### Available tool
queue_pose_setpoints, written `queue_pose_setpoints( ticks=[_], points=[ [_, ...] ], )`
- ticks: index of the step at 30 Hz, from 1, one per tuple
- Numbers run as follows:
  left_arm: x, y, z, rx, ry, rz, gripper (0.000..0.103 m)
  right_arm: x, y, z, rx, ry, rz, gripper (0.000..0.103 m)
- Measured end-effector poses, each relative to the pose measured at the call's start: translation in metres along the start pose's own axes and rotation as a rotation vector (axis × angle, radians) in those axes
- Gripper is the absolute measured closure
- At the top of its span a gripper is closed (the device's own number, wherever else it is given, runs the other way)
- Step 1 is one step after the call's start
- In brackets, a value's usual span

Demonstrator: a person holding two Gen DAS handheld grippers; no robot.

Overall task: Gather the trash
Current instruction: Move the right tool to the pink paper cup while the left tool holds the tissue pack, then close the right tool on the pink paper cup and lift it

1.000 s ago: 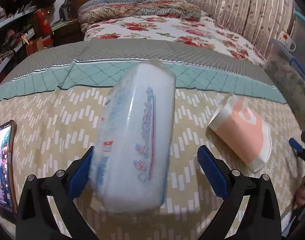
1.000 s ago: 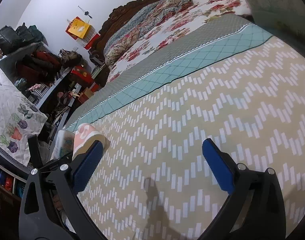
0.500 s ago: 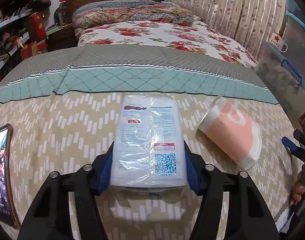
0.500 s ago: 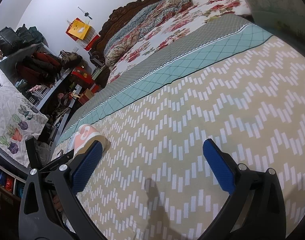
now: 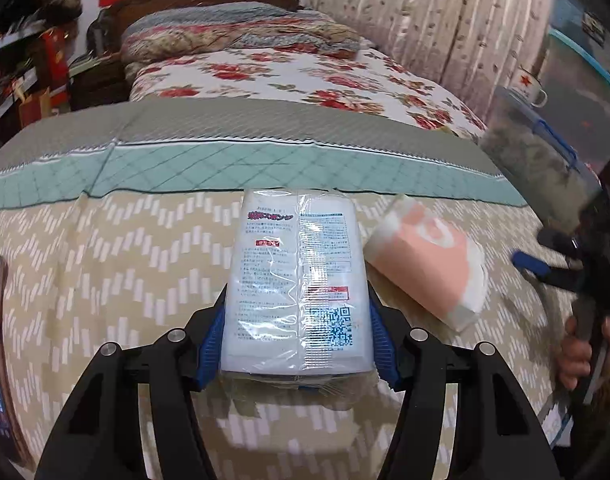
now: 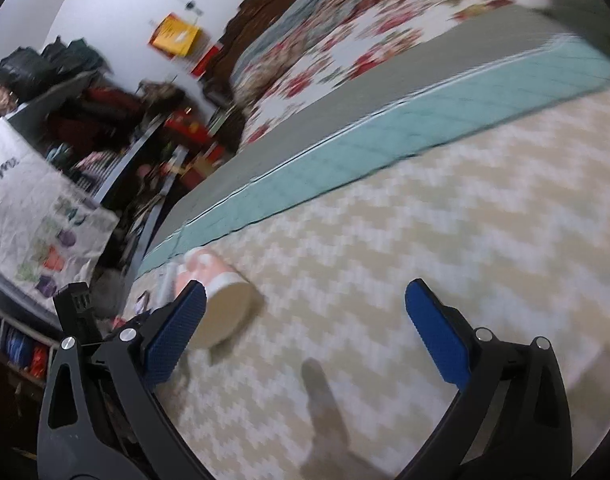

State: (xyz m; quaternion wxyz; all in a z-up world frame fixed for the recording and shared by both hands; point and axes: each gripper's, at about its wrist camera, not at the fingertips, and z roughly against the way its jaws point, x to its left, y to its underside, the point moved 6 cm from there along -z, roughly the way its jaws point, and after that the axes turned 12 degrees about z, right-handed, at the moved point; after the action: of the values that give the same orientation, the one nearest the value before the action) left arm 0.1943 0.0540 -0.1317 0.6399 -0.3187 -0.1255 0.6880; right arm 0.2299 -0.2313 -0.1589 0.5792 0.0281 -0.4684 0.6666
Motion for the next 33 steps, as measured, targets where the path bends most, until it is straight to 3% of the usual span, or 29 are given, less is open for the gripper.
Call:
queue_pose_setpoints(
  ticks=[5, 13, 17, 27, 33],
  points=[
    [-0.004, 0.001, -0.002, 0.011, 0.014, -0.015, 0.046, 0.029, -0.019, -0.044, 0.073, -0.08, 0.06, 0.019],
    [-0.009, 0.003, -0.009, 0.038, 0.014, -0.041, 0.046, 0.062, -0.027, -0.101, 0.214, -0.186, 0.136, 0.028],
    [-0.01, 0.002, -0.012, 0.05, 0.006, -0.046, 0.045, 0.077, -0.017, -0.108, 0.247, -0.211, 0.197, 0.029],
    [-0.012, 0.003, -0.015, 0.046, -0.021, -0.065, 0.045, 0.096, 0.014, -0.094, 0.251, -0.154, 0.297, 0.031],
    [-0.016, 0.005, -0.015, 0.042, -0.04, -0.08, 0.045, 0.114, 0.032, -0.09, 0.237, -0.016, 0.449, 0.031]
  ],
)
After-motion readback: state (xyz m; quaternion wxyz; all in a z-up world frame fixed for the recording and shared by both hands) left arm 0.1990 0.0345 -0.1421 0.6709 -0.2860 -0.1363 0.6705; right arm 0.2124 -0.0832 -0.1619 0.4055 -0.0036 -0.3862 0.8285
